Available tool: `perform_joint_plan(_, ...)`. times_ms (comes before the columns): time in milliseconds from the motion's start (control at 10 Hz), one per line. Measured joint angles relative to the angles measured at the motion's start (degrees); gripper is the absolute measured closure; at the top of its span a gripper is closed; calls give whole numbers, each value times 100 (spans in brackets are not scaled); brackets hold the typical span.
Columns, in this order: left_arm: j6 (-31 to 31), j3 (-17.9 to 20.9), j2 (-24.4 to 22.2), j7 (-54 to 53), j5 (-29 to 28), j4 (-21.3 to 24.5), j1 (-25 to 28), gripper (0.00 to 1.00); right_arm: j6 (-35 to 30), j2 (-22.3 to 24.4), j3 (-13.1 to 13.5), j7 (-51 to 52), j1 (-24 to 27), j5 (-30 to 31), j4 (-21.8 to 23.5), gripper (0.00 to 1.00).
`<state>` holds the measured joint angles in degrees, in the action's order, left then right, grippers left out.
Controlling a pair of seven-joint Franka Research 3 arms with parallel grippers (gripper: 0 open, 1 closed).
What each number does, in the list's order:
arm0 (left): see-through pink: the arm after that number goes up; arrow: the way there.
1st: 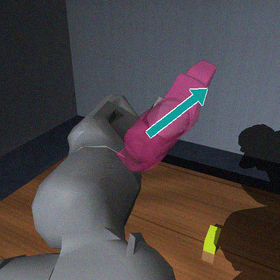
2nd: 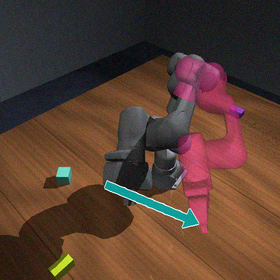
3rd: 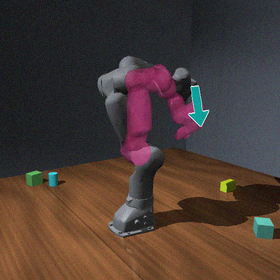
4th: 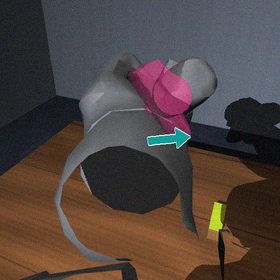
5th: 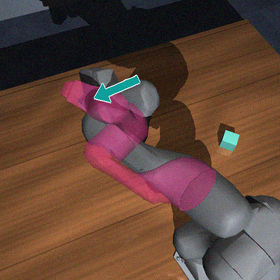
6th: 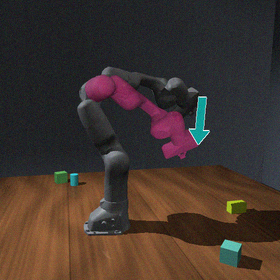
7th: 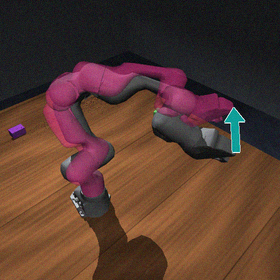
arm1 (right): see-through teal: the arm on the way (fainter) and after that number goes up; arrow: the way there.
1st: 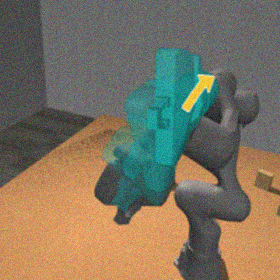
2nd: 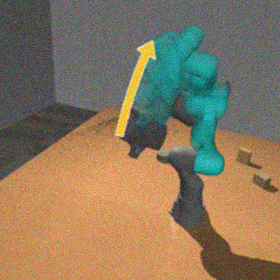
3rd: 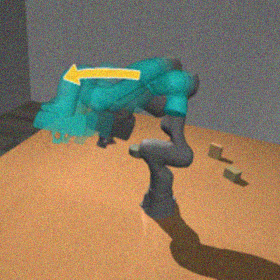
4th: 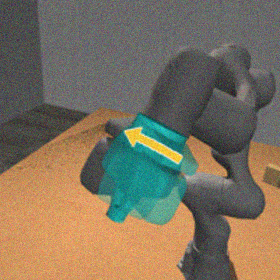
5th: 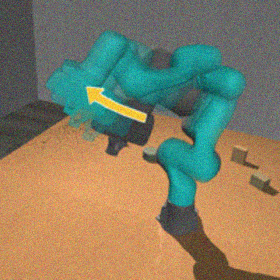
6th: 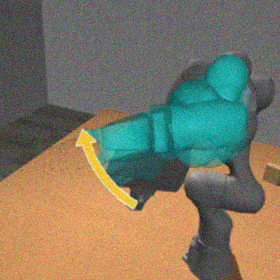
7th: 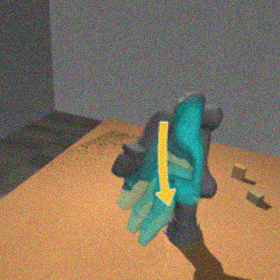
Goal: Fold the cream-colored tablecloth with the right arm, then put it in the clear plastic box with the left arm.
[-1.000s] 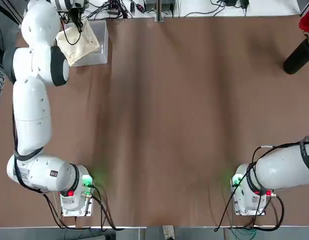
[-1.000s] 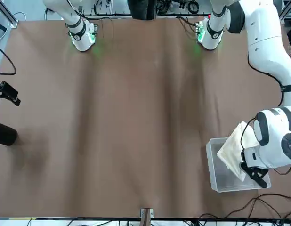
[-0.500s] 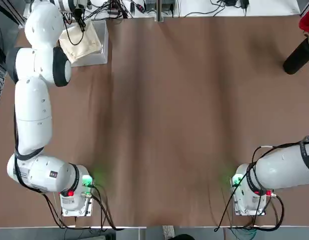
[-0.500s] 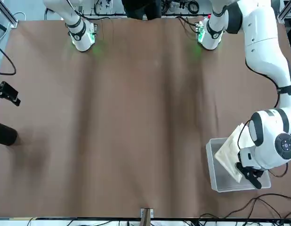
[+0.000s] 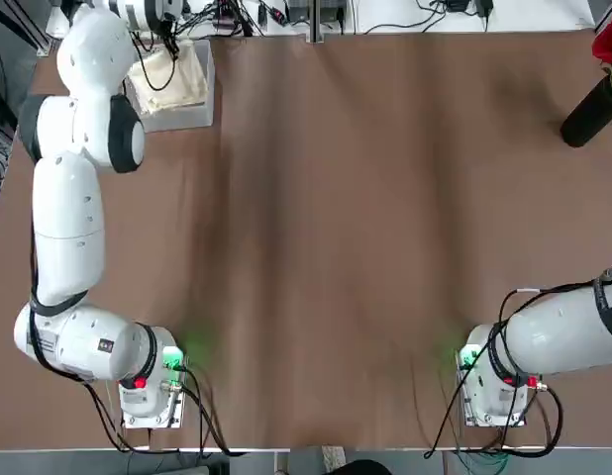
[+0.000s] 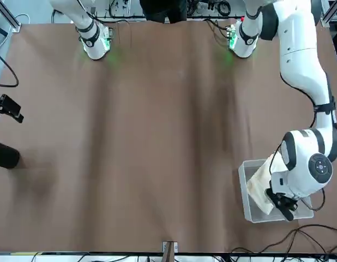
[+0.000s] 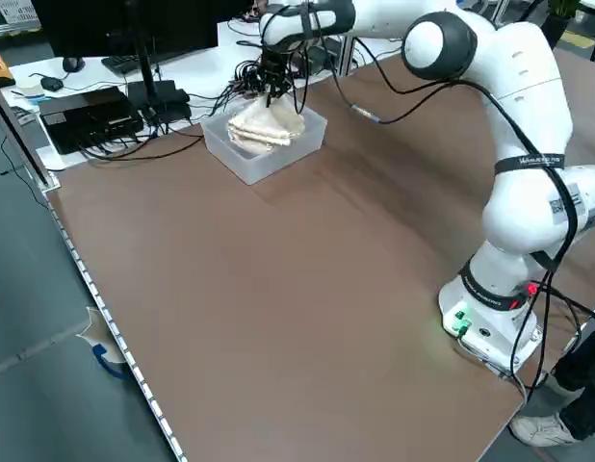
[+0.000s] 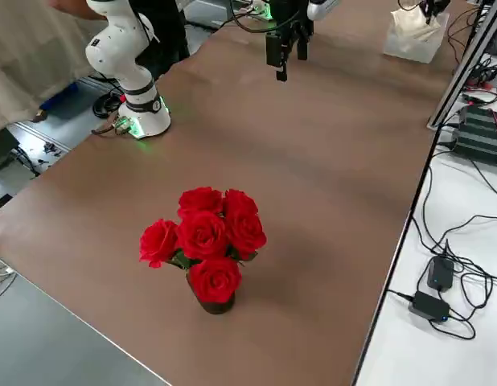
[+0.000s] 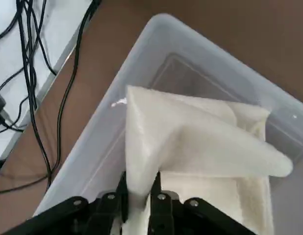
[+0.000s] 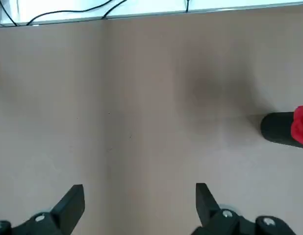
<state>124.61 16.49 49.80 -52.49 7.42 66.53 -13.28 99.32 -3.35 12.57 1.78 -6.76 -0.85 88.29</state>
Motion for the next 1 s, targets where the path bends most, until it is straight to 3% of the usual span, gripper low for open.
perform_joint_plan(300,63,-16,-39,176,8,-66,-54,32,0,0,1,0,0,0,0,0)
perform_joint_plan(500,-54,-15,-317,748,9,-77,-114,3,0,0,3,0,0,0,0,0)
perform_joint_plan(800,-839,-18,-907,2059,10,4,-159,0,0,0,4,0,0,0,1,0)
perform_joint_plan(1000,-1331,-32,-1422,3629,13,16,-188,0,0,0,3,0,-1,0,3,0)
